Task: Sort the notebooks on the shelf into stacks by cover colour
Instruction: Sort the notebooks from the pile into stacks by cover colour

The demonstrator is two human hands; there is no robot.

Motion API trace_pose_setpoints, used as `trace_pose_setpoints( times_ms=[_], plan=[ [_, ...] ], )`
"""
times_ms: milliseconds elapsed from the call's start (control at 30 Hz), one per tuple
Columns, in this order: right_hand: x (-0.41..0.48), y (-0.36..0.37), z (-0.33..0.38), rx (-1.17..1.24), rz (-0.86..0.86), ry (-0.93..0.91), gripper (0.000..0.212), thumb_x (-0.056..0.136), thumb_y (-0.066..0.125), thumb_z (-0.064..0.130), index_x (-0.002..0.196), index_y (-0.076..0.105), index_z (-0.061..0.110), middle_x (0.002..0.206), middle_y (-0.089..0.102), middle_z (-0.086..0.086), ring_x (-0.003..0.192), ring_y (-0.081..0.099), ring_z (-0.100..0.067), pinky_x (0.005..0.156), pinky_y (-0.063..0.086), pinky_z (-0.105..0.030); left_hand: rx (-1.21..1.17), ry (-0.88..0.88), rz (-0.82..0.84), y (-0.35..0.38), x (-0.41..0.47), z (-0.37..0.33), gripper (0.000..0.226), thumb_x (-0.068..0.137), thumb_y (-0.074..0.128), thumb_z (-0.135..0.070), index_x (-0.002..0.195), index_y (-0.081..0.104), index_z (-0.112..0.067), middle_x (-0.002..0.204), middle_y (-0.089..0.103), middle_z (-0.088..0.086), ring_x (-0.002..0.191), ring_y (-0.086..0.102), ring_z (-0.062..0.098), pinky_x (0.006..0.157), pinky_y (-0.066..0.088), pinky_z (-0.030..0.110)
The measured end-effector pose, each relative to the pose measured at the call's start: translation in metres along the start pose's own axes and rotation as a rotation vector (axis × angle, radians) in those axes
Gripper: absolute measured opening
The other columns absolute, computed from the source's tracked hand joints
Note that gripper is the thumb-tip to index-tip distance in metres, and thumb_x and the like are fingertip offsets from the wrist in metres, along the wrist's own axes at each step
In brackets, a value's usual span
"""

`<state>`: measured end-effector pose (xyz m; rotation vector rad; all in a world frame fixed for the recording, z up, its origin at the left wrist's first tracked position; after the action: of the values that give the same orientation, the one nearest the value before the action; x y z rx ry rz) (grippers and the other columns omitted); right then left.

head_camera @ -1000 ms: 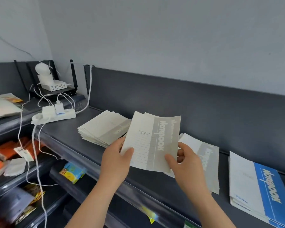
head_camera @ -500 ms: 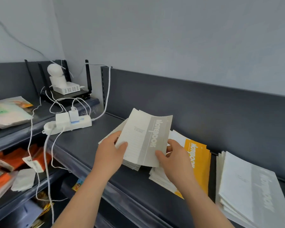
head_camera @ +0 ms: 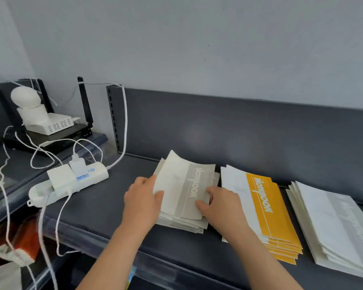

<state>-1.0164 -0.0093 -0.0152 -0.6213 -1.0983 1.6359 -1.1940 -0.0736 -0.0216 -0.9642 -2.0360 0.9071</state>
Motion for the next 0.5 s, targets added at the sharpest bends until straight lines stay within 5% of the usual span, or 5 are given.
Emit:
trace_pose_setpoints(
  times_ms=[100,233,500],
  plan=[
    [0.0,0.001,0.002,-0.057,-0.004,-0.009,0.022,0.087,0.053,0.038,0.089,0.06,0.018,0.08,0.058,0.003,0.084,0.057,-0.018,0.08,0.042,-0.027,-0.037,-0.004,-0.002,0.001,0.0,0.005,0.032,0.093,0.053,-0.028,0.125,0.054,-0.024,0.113,0.048,-0.001,0.095,0.049,0.019,0.085,0.041,0.029],
    [-0.005,-0.001,0.001,0.044,-0.083,-0.014,0.039,0.088,0.057,0.035,0.125,0.058,0.021,0.12,0.052,0.001,0.1,0.056,-0.017,0.091,0.045,-0.026,0.059,0.048,-0.017,-0.002,0.0,0.005,0.033,0.094,0.05,-0.031,0.125,0.053,-0.021,0.12,0.047,0.0,0.1,0.043,0.019,0.087,0.04,0.029],
    [-0.037,-0.037,-0.019,-0.02,-0.344,-0.051,0.041,0.094,0.049,0.036,0.133,0.051,0.022,0.139,0.048,0.008,0.129,0.042,-0.01,0.104,0.031,-0.019,-0.074,0.289,-0.136,-0.013,-0.02,-0.045,0.028,0.091,0.057,-0.023,0.116,0.065,-0.013,0.115,0.065,0.002,0.105,0.054,0.027,0.087,0.045,0.038]
  ],
)
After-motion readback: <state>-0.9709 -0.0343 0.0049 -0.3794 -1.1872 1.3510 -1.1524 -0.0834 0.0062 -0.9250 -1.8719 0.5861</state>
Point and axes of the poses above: each hand's wrist, its own x-axis towards the middle knuckle, its own y-axis out of the palm, z = x × y, the point moved 5 cm from there along x, towards the middle knuckle
